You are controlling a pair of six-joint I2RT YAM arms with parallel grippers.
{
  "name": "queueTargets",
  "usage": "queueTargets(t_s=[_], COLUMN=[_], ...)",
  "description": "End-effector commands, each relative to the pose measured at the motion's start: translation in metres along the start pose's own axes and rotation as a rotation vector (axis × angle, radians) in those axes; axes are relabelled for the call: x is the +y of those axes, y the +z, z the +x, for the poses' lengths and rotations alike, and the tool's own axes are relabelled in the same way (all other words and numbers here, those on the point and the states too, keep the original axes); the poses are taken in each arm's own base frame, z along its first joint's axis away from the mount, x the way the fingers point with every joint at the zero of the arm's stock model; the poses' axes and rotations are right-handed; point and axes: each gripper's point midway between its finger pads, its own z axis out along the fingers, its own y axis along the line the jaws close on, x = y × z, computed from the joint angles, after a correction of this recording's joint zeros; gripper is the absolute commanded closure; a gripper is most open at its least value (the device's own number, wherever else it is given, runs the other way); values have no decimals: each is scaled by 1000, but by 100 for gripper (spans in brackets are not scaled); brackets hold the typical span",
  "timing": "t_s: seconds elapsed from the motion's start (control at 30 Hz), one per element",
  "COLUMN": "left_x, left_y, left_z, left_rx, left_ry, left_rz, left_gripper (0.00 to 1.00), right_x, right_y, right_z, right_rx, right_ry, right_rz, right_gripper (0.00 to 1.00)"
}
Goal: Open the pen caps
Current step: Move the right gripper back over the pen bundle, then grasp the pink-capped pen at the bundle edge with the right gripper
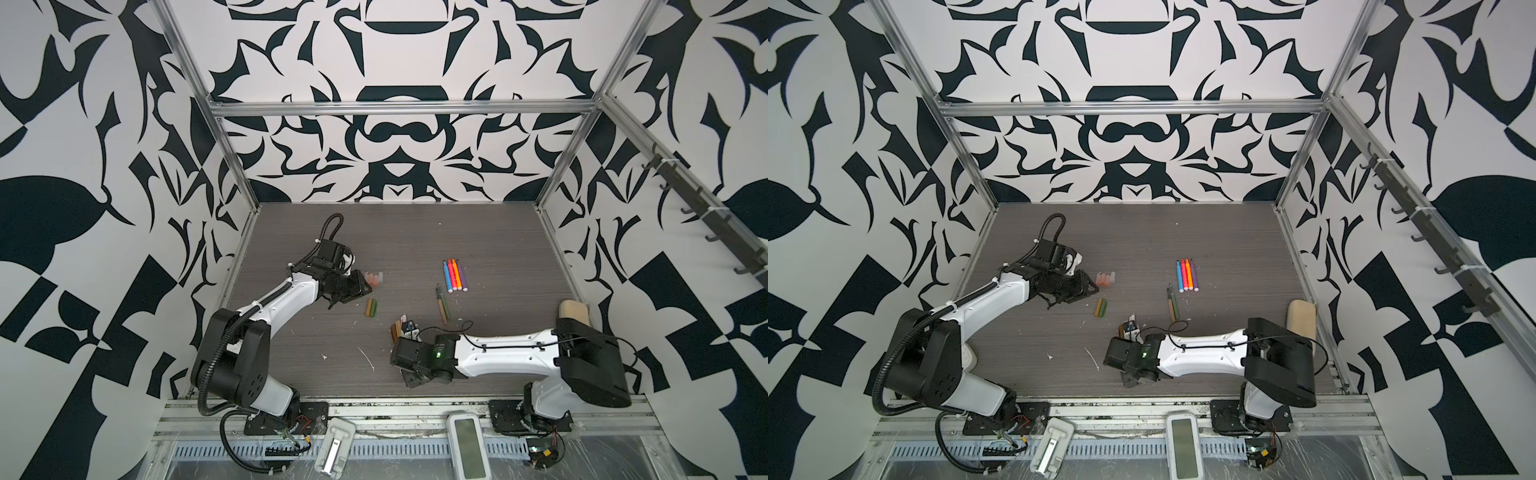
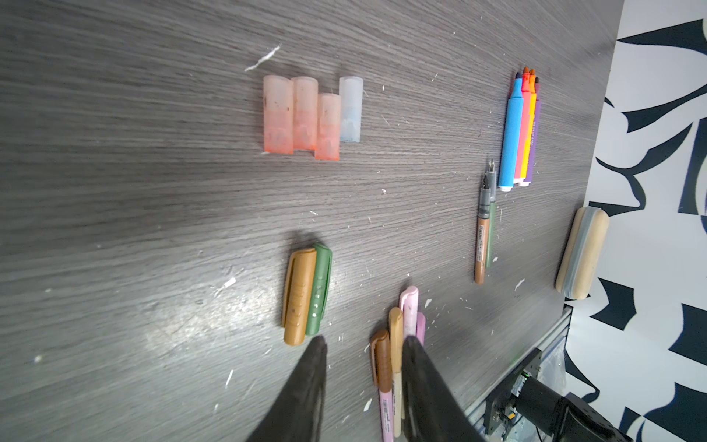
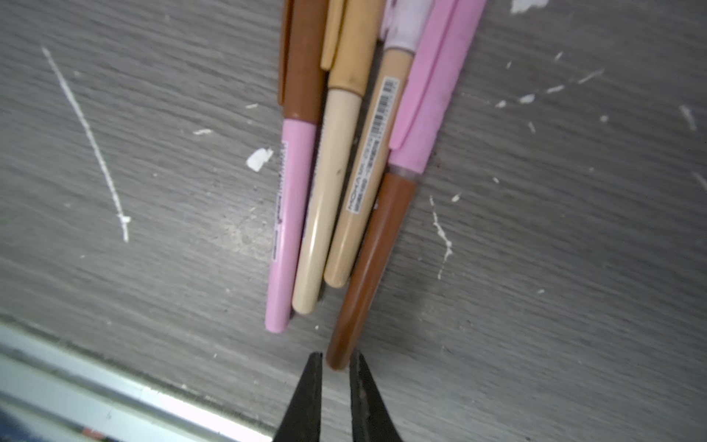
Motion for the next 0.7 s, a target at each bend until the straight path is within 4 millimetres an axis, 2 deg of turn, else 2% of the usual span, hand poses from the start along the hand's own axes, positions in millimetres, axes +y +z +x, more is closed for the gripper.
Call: queueTargets(t_s=[0.0,0.2,0.4,0.67], left_x=[-1,-2,-3,-2], left_y=[-6,-5,-4,-3], left_z=[4,4,4,4], left_rx=[-2,5,10,15], left_ry=[4,7,8,10], left_rz=[12,16,19,15], left_gripper=[63,63,63,63], right_x=[3,-1,-27,-54], right_y=[-6,-3,-5,-1], right_z=[-10,-9,-17,-23], right_rx=[-34,-23,-57,-51], right_ry=[22,21,43,103], right_rz=[21,58,177,187], right_gripper=[82,83,84,84])
